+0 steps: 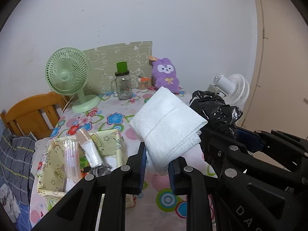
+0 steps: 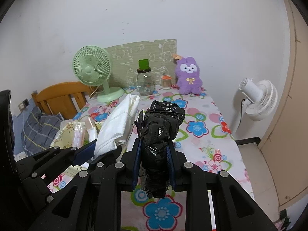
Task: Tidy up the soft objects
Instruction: 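Lift and carry the towel and black bag with both tools to the fabric box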
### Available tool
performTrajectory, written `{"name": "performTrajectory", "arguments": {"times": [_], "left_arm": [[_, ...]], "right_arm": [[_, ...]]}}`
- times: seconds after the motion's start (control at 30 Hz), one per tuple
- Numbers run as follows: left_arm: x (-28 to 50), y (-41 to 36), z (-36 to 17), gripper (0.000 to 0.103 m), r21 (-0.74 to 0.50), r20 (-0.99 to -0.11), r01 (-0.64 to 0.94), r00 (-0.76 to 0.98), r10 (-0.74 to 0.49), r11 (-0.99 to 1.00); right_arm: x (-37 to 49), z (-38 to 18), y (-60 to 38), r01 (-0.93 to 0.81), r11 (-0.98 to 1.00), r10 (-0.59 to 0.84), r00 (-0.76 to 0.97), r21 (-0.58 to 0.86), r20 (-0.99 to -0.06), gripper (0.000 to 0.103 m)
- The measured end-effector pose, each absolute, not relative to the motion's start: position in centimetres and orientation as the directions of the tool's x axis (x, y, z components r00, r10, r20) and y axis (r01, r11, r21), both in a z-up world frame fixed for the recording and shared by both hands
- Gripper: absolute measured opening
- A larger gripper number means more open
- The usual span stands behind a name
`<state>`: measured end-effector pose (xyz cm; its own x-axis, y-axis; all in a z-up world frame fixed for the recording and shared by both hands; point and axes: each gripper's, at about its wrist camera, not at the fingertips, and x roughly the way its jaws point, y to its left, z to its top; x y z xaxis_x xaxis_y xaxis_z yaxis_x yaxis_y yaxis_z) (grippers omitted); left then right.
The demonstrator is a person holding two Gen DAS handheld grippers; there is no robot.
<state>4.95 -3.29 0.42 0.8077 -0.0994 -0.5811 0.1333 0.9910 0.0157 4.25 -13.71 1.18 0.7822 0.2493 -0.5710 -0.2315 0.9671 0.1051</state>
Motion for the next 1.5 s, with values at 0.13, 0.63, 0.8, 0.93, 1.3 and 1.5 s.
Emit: {"name": "performTrajectory", "arguments": {"times": [0.13,0.63,0.8,0.93,1.3,1.5], "left_arm": [[5.3,-2.1,0.4,0.019,0.014,-0.582,0.11,0.809,-0.081,0.994],[6.5,2.5,0.1,0.019,0.012,-0.591,0.028,0.806,-0.016,1.0],[7.0,4.3,-0.5,0.019,0.014,-0.601,-0.003,0.799,0.011,1.0],[7.4,5.6,-1.1,0.019,0.014,-0.613,-0.024,0.79,0.028,1.0],[8.2,8.4,-3.1,0.02,0.012,-0.652,-0.077,0.756,0.066,0.997],[8.8,10.2,-4.6,0.023,0.017,-0.684,-0.118,0.723,0.098,0.993]], "right_arm": [[4.8,1.3,-12.5,-0.253,0.962,0.266,0.776,0.104,-0.572,0.028],[6.9,1.1,-7.8,-0.332,0.937,0.332,0.743,0.111,-0.58,0.028],[7.6,0.7,-6.0,-0.362,0.925,0.358,0.725,0.117,-0.588,0.028],[8.1,0.2,-4.5,-0.384,0.916,0.374,0.708,0.119,-0.599,0.028],[9.5,-1.7,-1.2,-0.426,0.897,0.396,0.661,0.116,-0.638,0.028],[10.4,-3.2,0.8,-0.459,0.88,0.412,0.618,0.118,-0.67,0.028]]}}
